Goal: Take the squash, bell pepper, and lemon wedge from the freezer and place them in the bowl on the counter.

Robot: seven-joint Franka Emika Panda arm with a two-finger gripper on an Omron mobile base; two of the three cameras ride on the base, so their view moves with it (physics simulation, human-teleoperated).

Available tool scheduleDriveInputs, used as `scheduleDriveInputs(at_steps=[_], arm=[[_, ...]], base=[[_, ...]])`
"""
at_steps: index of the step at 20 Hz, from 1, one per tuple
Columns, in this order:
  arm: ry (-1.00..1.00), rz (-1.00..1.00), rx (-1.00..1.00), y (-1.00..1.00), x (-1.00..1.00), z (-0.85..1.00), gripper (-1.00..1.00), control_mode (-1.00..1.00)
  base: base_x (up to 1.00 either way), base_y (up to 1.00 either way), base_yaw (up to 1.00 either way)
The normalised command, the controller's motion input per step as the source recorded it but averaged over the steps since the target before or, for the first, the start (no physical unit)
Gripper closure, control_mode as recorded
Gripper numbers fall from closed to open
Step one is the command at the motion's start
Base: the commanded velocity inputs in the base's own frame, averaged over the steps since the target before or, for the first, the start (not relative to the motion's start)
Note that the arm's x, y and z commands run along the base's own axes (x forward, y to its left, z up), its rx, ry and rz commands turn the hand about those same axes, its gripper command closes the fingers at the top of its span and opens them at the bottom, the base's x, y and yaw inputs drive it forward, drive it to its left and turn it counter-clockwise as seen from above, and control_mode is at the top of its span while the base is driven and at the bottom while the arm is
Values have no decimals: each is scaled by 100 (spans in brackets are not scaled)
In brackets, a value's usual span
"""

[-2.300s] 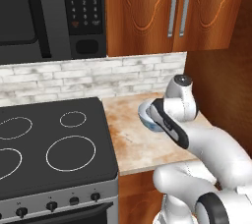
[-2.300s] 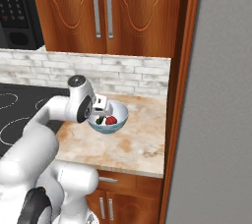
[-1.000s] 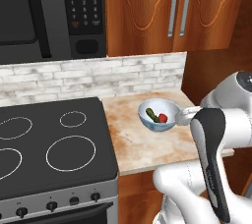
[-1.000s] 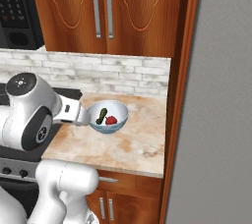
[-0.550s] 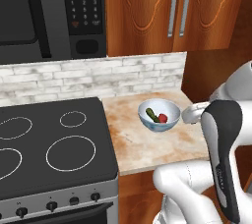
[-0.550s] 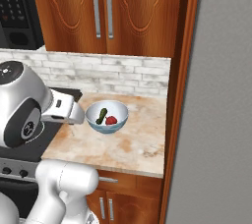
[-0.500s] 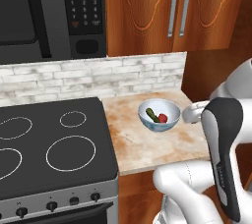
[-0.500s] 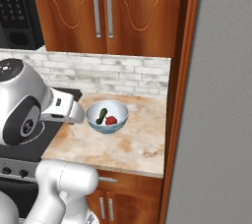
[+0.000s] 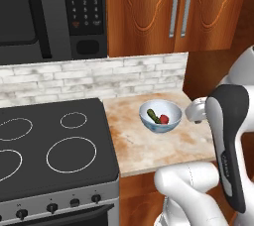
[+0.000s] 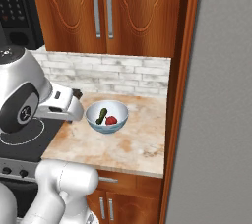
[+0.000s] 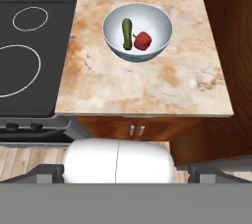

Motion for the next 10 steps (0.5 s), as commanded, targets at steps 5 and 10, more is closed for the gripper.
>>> scheduleDriveInputs(at_steps=[5,10], arm=[[0,0,0,0,-10,0,-100,100],[0,0,0,0,0,0,-100,100]], base=[[-27,0,0],[-100,0,0]])
